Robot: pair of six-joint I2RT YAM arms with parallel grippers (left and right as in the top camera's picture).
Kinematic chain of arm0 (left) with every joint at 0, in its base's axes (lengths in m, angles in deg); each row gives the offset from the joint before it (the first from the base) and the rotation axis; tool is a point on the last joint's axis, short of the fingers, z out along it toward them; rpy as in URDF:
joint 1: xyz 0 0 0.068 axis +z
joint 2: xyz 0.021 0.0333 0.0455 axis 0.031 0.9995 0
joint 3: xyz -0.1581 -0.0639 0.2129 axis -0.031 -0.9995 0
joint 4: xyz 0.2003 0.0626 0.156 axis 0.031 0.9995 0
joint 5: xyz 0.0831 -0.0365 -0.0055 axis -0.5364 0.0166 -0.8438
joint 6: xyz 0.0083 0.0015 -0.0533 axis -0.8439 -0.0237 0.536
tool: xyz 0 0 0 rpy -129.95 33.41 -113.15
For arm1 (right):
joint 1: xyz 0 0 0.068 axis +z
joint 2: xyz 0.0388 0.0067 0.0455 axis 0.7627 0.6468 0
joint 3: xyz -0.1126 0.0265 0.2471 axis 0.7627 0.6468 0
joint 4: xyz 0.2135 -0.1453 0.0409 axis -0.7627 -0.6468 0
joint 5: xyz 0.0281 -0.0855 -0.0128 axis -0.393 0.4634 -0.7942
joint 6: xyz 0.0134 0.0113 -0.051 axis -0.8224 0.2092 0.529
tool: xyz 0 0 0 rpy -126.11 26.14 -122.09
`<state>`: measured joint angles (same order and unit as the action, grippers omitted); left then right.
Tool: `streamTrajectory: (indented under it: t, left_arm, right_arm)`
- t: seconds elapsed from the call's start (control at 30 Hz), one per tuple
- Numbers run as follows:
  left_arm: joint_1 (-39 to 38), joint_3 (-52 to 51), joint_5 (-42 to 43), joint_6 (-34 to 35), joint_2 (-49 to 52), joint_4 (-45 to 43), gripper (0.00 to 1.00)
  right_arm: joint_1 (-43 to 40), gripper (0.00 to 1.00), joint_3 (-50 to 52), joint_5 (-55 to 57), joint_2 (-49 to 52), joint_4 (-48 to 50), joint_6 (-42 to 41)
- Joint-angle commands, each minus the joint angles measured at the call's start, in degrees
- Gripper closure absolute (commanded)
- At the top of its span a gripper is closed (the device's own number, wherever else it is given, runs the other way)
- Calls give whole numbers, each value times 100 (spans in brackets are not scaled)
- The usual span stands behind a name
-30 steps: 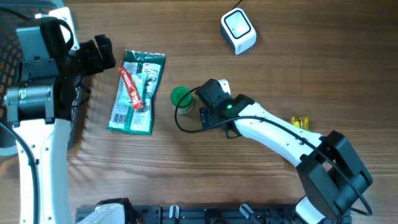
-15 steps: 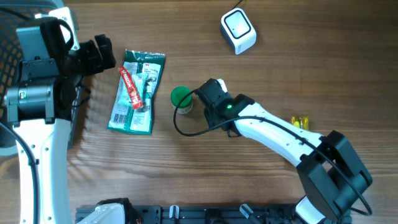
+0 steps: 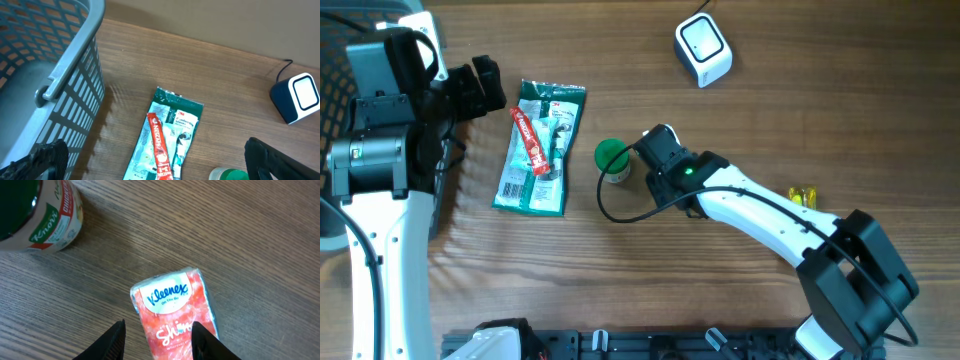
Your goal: Scan the item barcode
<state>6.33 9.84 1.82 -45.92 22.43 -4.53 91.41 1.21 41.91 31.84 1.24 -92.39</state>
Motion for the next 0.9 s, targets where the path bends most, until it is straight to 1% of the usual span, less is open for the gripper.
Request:
streamTrajectory:
  t: [0.0, 0.1, 0.2, 0.23, 0.33, 0.43, 0.47, 0.57, 0.63, 0.77, 0.87]
  left_arm:
    - [15, 48, -33, -46, 9, -13, 0]
    - [15, 48, -33, -48, 9, -13, 0]
    - [15, 48, -33, -48, 9, -13, 0]
    - [15, 48, -33, -48, 9, -13, 0]
    - [15, 48, -33, -46, 9, -13, 0]
    - [15, 48, -33, -48, 9, -13, 0]
    - [15, 48, -33, -48, 9, -13, 0]
    - [15, 48, -33, -48, 9, -13, 0]
    - [15, 48, -33, -46, 9, -13, 0]
    - [15, 48, -33, -48, 9, -13, 0]
    - [15, 48, -33, -48, 9, -13, 0]
  right_arm:
    - [11, 57, 48, -87, 387, 70, 258]
    - [11, 57, 48, -87, 739, 199, 306]
    - [11, 67, 48, 4, 1069, 205, 426]
    - [11, 69, 48, 2, 1088, 184, 431]
    - [11, 69, 48, -2, 1088, 120, 424]
    - [11, 71, 48, 0, 1088, 70, 385]
    - [11, 71, 48, 7, 1088, 20, 393]
    - [9, 72, 48, 398, 1088, -155, 372]
    - [9, 72, 48, 625, 1088, -238, 155]
    - [7, 72, 48, 643, 1088, -323, -402]
    - [7, 72, 48, 643, 1088, -354, -413]
